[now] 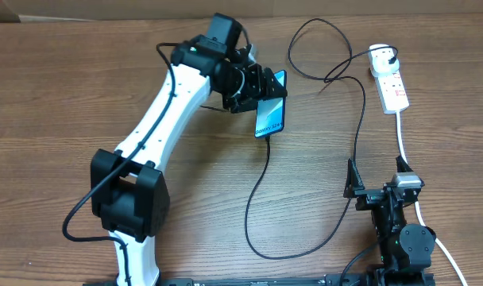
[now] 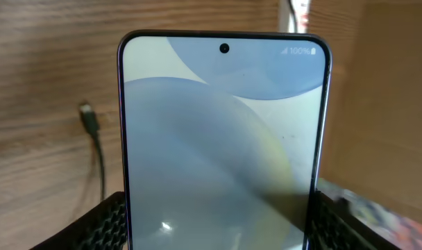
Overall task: Plug charger to phone and switch on socket
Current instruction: 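Lift the phone upright with the left gripper and pull it left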
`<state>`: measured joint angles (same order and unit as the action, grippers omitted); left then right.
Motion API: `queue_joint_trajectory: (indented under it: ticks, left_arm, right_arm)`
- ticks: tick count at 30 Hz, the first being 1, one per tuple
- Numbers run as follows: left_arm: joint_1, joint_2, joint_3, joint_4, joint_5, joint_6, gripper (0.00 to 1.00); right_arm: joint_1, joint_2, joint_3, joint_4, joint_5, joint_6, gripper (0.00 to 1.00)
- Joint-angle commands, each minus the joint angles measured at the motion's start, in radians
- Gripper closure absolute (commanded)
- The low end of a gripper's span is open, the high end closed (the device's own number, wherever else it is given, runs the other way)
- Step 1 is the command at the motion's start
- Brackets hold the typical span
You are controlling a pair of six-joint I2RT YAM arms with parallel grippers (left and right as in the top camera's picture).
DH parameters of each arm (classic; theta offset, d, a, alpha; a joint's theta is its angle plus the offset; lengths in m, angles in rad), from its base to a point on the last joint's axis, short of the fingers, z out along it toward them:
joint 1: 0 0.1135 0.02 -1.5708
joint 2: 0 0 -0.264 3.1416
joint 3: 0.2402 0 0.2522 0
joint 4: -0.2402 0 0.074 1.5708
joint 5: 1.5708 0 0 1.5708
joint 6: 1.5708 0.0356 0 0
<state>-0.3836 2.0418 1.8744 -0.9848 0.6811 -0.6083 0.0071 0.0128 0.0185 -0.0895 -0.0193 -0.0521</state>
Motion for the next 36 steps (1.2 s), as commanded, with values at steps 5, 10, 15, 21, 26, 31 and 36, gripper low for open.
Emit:
queue_joint_trajectory:
  ticks: [5, 10, 15, 21, 26, 31, 36]
  left_arm:
    - [0.029, -0.041, 0.008, -0.013, 0.243, -0.039, 0.52]
    - [0.031, -0.041, 0.008, -0.013, 0.282, -0.120, 0.45]
    - [0.031, -0.041, 0.008, -0.013, 0.289, -0.225, 0.44]
    - [0.031, -0.041, 0.008, -0.013, 0.312, -0.379, 0.44]
    - [0.038, -0.041, 0.008, -0.005, 0.387, -0.422, 0.45]
    - [0.080, -0.041, 0.008, -0.005, 0.472, -0.420, 0.45]
    - [0.135, -0.041, 0.008, -0.006, 0.499, -0.404, 0.45]
  right_arm:
    - [-0.001, -0.008, -0.011, 0.005, 0.003, -0.002, 0.00]
    - [-0.001, -0.008, -0.011, 0.005, 0.003, -0.002, 0.00]
    - [-0.001, -0.008, -0.011, 0.005, 0.003, -0.002, 0.00]
    - [-0.001, -0.008, -0.011, 0.005, 0.003, -0.002, 0.00]
    - [-0.001, -0.008, -0.011, 0.005, 0.003, -0.002, 0.00]
    - [-0.001, -0.008, -0.011, 0.005, 0.002, -0.002, 0.00]
    - [-0.001, -0.008, -0.011, 0.005, 0.003, -0.002, 0.00]
